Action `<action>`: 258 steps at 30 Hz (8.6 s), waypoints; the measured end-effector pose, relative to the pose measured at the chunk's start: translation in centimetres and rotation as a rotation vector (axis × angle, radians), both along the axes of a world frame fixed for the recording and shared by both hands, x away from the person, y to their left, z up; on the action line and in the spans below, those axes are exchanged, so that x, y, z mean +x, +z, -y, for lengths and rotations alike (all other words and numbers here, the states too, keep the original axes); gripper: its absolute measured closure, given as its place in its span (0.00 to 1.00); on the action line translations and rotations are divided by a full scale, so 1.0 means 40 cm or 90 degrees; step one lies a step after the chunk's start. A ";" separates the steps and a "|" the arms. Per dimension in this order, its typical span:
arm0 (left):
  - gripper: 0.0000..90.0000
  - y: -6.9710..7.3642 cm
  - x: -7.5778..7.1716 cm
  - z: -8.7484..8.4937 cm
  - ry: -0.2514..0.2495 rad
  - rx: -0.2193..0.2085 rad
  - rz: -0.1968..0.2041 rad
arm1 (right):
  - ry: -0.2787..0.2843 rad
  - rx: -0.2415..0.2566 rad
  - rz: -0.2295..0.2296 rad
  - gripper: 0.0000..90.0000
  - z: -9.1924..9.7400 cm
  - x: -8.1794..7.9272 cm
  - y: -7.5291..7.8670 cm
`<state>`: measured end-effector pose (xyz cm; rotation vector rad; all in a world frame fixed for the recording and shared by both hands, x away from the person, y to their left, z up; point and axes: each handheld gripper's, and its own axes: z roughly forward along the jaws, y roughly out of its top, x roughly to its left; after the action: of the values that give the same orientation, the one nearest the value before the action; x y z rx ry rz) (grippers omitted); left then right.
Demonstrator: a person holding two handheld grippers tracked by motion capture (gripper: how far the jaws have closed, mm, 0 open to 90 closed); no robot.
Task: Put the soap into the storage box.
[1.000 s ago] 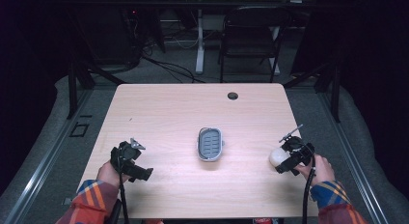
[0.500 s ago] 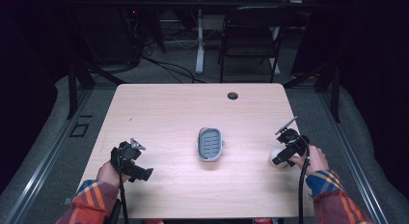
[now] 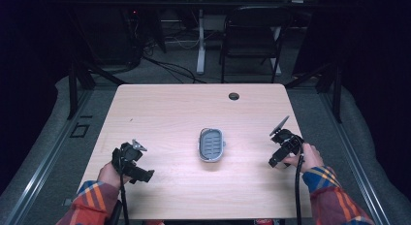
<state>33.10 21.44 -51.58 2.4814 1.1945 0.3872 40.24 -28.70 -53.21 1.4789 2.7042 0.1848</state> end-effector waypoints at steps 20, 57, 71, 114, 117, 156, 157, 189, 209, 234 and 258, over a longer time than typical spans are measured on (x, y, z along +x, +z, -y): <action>0.00 -0.002 0.000 0.000 -0.001 0.000 -0.003 | 0.027 -0.069 -0.015 0.27 -0.009 0.010 -0.009; 0.00 -0.001 -0.002 0.001 0.001 0.003 0.000 | 0.036 -0.050 0.018 0.27 -0.024 -0.010 0.022; 0.00 -0.001 -0.002 0.002 0.003 0.007 0.002 | 0.053 -0.048 0.024 0.27 -0.036 -0.016 0.041; 0.00 -0.004 -0.001 0.004 0.000 0.009 -0.002 | 0.162 -0.062 0.014 0.27 -0.227 0.051 0.096; 0.00 -0.005 -0.001 0.005 -0.001 0.011 -0.002 | 0.168 -0.067 0.010 0.27 -0.236 0.053 0.100; 0.00 -0.006 -0.001 0.007 -0.006 0.014 -0.002 | 0.216 -0.060 0.037 0.27 -0.353 0.079 0.159; 0.00 -0.006 -0.001 0.007 -0.006 0.014 -0.002 | 0.219 -0.062 0.036 0.27 -0.356 0.080 0.161; 0.00 -0.006 0.000 0.007 -0.008 0.013 -0.004 | 0.286 -0.071 0.049 0.27 -0.496 0.105 0.208; 0.00 -0.006 0.000 0.006 -0.008 0.012 -0.004 | 0.314 -0.079 0.033 0.27 -0.560 0.124 0.183; 0.00 -0.006 0.000 0.005 -0.007 0.012 -0.005 | 0.323 -0.077 0.010 0.27 -0.608 0.131 0.116; 0.00 -0.008 0.000 0.007 -0.007 0.012 -0.006 | 0.301 -0.065 0.019 0.19 -0.575 0.124 0.099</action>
<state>33.11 21.17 -51.89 2.5075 1.1862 0.3857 45.20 -5.72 -49.24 0.7842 2.9390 0.0826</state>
